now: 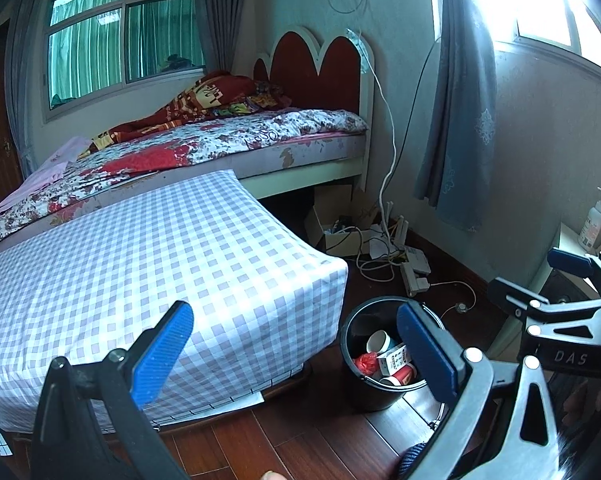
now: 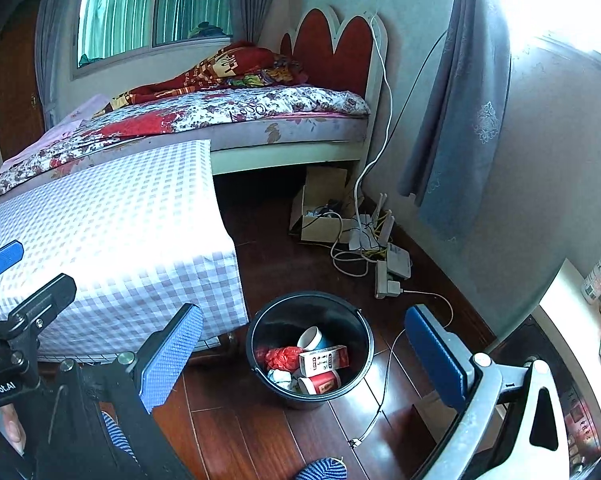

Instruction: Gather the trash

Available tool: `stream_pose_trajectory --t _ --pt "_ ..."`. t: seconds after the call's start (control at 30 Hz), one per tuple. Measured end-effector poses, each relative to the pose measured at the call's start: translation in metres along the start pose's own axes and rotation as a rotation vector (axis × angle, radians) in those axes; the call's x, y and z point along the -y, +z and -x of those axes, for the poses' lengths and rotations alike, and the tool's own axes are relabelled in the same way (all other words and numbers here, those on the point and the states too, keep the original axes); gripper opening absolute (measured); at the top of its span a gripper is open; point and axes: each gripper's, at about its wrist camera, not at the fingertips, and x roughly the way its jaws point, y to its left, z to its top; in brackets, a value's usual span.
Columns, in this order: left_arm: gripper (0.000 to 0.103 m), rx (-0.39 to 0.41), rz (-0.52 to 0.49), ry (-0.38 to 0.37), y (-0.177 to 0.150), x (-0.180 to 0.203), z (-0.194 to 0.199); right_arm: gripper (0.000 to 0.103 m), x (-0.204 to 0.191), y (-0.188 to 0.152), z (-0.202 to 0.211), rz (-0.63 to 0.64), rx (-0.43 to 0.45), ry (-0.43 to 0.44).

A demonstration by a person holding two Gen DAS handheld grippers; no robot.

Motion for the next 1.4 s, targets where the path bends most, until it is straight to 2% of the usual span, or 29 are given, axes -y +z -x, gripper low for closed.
stream_pose_trajectory --t 1.4 --pt "0.102 -0.013 -0.012 -0.01 0.0 0.012 0.001 0.102 0.003 -0.005 0.002 -0.012 0.004 0.003"
